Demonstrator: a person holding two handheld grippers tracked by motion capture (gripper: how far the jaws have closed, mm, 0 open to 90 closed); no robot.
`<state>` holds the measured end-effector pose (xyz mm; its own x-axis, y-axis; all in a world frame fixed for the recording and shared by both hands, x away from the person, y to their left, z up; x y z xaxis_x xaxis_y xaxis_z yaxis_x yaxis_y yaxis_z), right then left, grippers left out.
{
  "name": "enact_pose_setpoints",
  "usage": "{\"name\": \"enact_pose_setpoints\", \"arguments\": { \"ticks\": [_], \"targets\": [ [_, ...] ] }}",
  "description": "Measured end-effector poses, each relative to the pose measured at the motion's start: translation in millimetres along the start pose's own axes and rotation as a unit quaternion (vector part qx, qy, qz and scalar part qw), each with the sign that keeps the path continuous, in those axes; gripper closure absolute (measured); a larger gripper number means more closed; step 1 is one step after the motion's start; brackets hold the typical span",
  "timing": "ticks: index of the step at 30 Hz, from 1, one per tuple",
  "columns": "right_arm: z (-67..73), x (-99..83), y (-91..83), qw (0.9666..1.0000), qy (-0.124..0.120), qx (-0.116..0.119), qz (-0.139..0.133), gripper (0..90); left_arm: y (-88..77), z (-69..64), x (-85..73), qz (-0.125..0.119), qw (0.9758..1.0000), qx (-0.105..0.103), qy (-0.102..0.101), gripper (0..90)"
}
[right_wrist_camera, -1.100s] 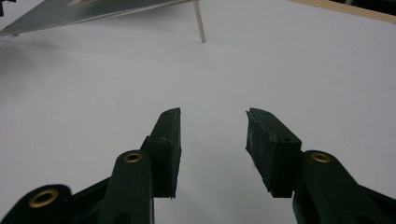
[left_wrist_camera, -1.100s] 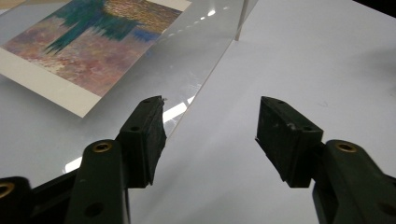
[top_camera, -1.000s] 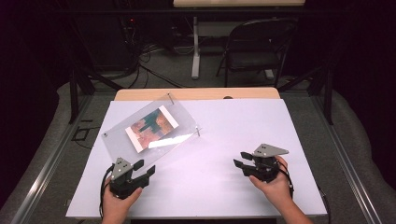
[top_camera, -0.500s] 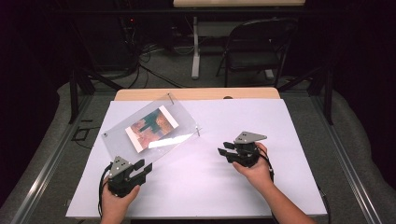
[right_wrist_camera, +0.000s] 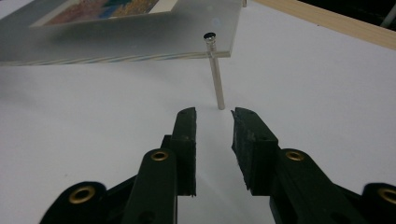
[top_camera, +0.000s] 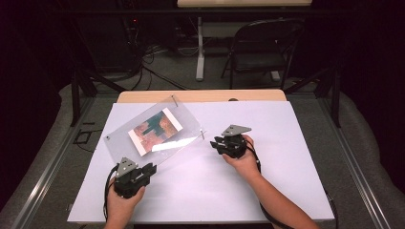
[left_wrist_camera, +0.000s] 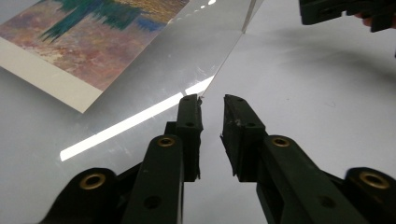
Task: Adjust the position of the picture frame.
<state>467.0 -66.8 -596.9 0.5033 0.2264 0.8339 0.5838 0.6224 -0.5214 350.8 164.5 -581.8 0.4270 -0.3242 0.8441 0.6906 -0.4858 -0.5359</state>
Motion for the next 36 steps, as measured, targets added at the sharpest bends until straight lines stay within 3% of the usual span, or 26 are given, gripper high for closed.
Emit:
{"name": "enact_pose_setpoints", "arguments": {
  "ticks": [7,13,16,27,36],
  "targets": [
    [-2.5,3.9,25.2,0.9998,-0.015,-0.01,0.008,69.6,3.0,-2.4,0.6,0.003,1.0,-0.009,0.001,89.4],
    [1.0,7.2,43.7,0.9998,-0.014,-0.01,0.005,67.6,5.1,-8.7,-4.8,0.016,0.9996,-0.019,0.009,90.0],
    [2.5,7.2,53.0,0.9994,-0.028,-0.018,0.007,67.4,6.4,-11.8,-7.0,0.023,0.9994,-0.021,0.016,90.0],
    [3.1,13.9,66.4,0.9991,-0.034,-0.027,0.004,72.3,9.5,-8.7,-14.3,0.039,0.999,-0.023,0.002,90.0],
    [1.1,17.7,70.8,0.9996,-0.013,-0.027,-0.003,80.3,10.7,-7.2,-16.3,0.044,0.9988,-0.022,0.0,90.0]
  ]
}}
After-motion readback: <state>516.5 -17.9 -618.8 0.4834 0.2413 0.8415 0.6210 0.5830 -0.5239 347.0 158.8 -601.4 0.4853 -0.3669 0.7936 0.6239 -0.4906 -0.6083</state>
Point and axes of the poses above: each handheld gripper's, and its own axes: y roughly forward along the jaws, x roughly out of its top, z roughly to its left, the point moved 10 cm from there along y, roughly forward along the jaws, and after that the axes turned 11 degrees about y, right-handed, at the moved point
